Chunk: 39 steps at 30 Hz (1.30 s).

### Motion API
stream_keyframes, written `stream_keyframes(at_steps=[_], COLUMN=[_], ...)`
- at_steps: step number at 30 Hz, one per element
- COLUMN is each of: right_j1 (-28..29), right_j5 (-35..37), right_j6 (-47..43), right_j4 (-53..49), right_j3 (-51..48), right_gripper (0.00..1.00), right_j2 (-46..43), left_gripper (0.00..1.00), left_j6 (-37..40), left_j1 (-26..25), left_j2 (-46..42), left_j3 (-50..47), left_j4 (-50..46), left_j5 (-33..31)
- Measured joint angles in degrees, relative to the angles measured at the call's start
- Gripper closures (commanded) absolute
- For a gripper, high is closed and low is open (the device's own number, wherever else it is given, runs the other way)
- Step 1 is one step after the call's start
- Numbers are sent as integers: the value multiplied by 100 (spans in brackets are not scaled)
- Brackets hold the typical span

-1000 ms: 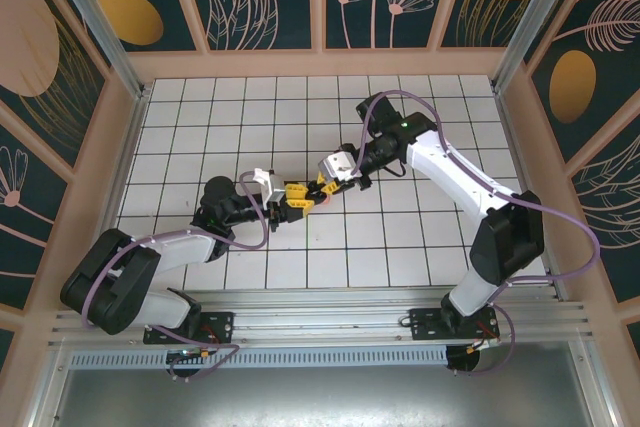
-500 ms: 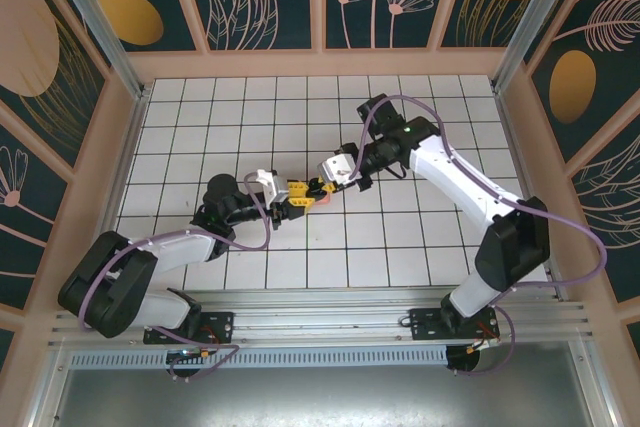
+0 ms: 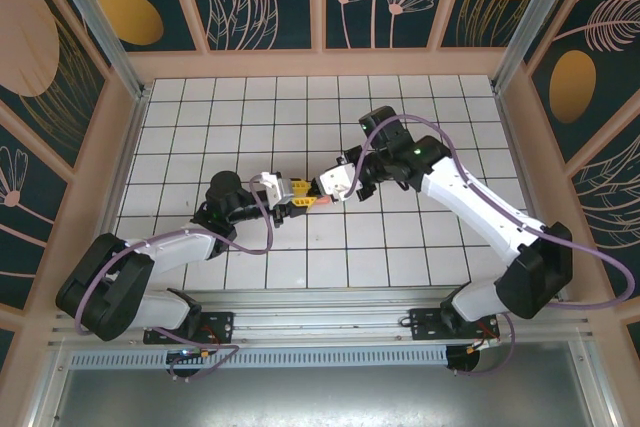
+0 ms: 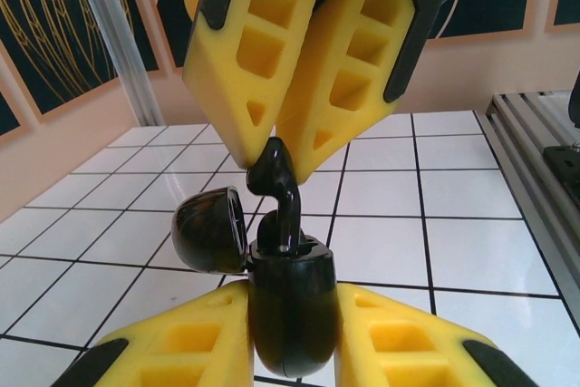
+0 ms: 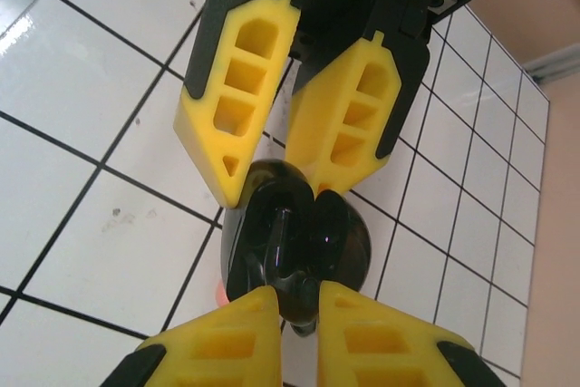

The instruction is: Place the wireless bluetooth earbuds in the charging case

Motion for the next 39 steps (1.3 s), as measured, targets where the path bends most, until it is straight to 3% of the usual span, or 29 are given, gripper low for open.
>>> stream_keyframes(at_steps=[15,39], right_j1=[684,920], right_j5=[1661,2369], right_j6=[-11,-57], right_j4=[-79,-146], right_j3=[-4,144], right_gripper=[87,87], right_j2=[-90,42], left_gripper=[76,77], left_j6=[240,238], left_j1=[0,0], left_j2=[-31,-48], left_j3=[61,66], left_j4=[-385,-439], left_j5=[-122,-157])
